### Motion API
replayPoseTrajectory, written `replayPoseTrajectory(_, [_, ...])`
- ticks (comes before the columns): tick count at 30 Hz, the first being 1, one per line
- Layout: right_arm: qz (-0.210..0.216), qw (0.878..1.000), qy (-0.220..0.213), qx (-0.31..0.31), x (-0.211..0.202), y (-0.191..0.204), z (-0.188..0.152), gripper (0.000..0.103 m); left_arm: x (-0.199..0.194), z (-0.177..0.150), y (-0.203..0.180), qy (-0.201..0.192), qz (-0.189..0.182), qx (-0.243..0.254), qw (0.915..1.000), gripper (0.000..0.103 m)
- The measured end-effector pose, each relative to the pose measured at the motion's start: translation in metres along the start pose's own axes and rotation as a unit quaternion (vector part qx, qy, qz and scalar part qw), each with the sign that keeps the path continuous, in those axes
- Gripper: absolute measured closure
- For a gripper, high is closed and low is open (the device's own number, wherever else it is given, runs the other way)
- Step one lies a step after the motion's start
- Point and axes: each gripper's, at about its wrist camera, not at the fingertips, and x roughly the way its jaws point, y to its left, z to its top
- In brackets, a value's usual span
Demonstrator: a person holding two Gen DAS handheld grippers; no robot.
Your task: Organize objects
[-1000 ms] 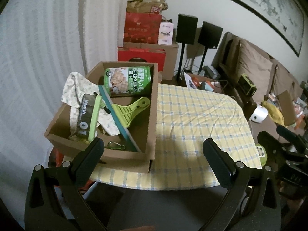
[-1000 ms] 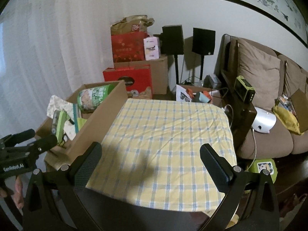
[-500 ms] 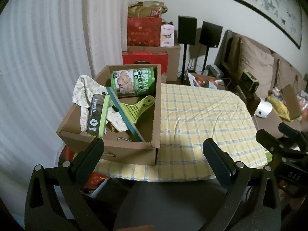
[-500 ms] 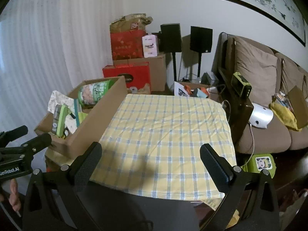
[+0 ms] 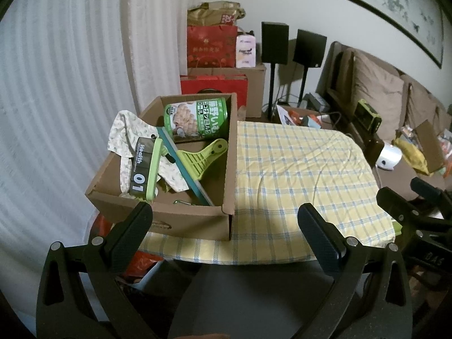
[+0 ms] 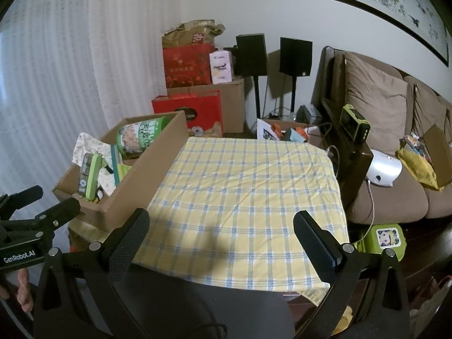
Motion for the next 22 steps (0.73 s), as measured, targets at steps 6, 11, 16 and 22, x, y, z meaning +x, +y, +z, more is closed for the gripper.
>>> replayPoseTrajectory(6, [0.0, 1.0, 0.0, 0.0, 0.0002, 0.0006, -0.0001, 0.001, 0.001, 0.0003, 0.0012, -0.001, 0.003, -0.002, 1.0, 0.0])
replayPoseTrajectory(11, [0.0, 1.0, 0.0, 0.0, 0.0001, 0.0007, 0.0001, 0.001, 0.0019, -0.0002, 0.0023, -0.002, 0.006, -0.003, 1.0, 0.0])
replayPoseTrajectory(16, [0.001, 1.0, 0.0, -0.001, -0.0005, 0.0024, -0.001, 0.001, 0.001, 0.0, 0.0036, -0.003, 0.002, -0.003, 1.0, 0.0])
replayPoseTrajectory(22, [0.001, 1.0, 0.0, 0.0, -0.0003, 0.003, -0.0012, 0.001, -0.0001, 0.0004, 0.0036, -0.003, 0.001, -0.003, 1.0, 0.0])
